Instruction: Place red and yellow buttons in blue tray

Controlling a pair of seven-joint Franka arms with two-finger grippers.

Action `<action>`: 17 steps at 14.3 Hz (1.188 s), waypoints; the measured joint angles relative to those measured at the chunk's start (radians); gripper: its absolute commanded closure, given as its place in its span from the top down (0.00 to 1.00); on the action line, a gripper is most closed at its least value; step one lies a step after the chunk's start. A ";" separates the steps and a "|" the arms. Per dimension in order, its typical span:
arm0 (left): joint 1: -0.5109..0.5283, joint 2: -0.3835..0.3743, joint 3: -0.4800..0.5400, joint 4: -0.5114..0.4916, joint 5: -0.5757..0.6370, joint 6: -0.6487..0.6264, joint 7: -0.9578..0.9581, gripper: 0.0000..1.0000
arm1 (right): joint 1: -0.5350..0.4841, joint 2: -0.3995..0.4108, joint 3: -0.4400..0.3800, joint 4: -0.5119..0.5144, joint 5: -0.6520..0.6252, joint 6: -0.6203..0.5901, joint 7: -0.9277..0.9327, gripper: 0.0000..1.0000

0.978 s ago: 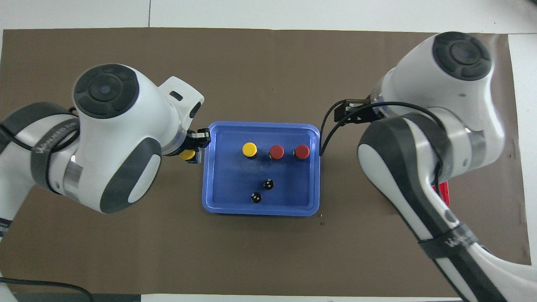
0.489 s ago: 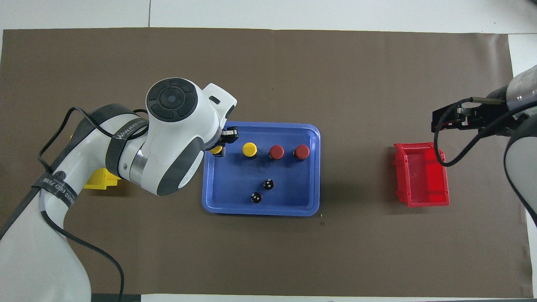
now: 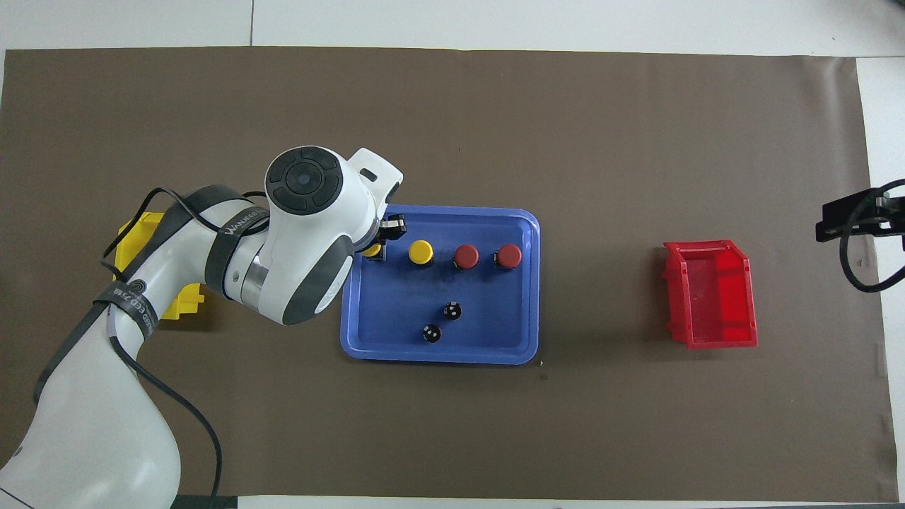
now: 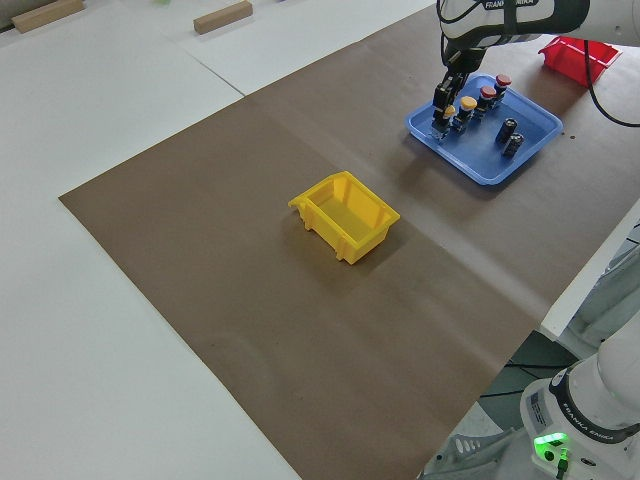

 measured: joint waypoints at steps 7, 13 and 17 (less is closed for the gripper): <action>-0.004 -0.017 -0.003 0.020 0.000 -0.043 0.000 1.00 | -0.007 0.005 0.029 -0.022 0.000 0.012 -0.024 1.00; 0.159 -0.320 0.019 0.041 0.004 -0.499 0.378 1.00 | -0.007 0.017 0.029 -0.014 -0.001 0.016 -0.028 1.00; 0.375 -0.471 0.029 0.021 0.004 -0.615 0.688 1.00 | -0.004 0.010 0.031 -0.012 -0.001 0.017 -0.028 1.00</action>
